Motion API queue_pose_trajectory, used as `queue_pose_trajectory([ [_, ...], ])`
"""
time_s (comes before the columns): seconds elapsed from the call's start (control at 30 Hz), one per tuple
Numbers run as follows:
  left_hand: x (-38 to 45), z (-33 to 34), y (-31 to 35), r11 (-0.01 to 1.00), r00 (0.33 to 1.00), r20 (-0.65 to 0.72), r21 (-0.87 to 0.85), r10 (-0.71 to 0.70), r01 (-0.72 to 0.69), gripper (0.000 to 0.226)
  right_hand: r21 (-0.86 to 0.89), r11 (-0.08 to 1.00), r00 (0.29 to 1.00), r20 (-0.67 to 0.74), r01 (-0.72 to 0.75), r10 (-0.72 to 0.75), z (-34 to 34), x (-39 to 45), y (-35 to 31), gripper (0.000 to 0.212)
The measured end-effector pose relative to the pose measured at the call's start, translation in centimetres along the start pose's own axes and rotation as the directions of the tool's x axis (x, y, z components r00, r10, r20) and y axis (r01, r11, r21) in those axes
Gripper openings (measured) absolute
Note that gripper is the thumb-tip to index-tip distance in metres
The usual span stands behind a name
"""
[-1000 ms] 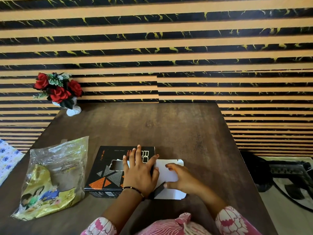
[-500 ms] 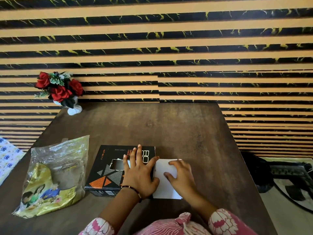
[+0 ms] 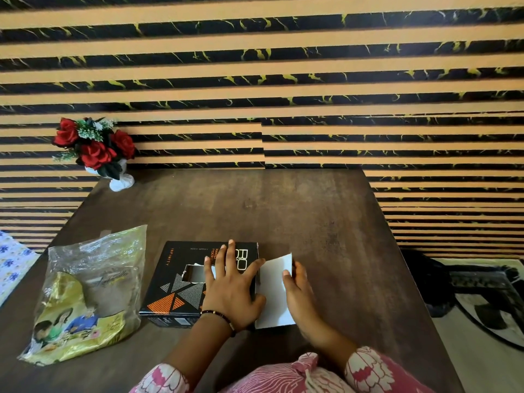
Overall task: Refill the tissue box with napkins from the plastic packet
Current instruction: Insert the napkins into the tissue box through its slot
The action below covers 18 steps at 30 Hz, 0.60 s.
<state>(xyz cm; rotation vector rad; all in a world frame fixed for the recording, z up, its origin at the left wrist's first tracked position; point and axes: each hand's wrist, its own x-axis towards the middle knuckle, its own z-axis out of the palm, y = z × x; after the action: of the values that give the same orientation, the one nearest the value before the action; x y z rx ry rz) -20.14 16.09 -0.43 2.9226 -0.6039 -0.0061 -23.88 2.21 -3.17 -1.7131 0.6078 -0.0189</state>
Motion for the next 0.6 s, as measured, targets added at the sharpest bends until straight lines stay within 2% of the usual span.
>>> queue_pose_trajectory([
  [0.1,0.1,0.0,-0.2,1.0,1.0,-0.004,-0.017,0.011,-0.011,0.067,0.128,0.991,0.995,0.085,0.037,-0.048,0.6,-0.5,-0.1,0.045],
  [0.23,0.1,-0.2,-0.7,0.994,1.0,-0.015,-0.11,0.001,-0.003,0.075,0.158,0.982,0.965,0.223,0.104,-0.138,1.5,-0.5,-0.5,0.054],
  [0.3,0.1,-0.3,-0.8,0.988,1.0,-0.021,-0.156,-0.01,0.006,0.074,0.203,0.976,0.96,0.248,0.079,-0.13,2.2,-0.2,-0.5,0.059],
  [0.4,0.0,-0.4,-0.6,0.98,0.999,-0.043,-0.199,-0.008,0.0,0.072,0.287,0.957,0.958,0.258,0.043,-0.121,3.1,0.1,-0.1,0.062],
  [0.6,0.1,-0.3,-0.5,0.977,0.998,-0.054,-0.213,-0.017,0.006,0.072,0.292,0.954,0.97,0.203,0.068,-0.131,4.0,0.2,0.2,0.054],
])
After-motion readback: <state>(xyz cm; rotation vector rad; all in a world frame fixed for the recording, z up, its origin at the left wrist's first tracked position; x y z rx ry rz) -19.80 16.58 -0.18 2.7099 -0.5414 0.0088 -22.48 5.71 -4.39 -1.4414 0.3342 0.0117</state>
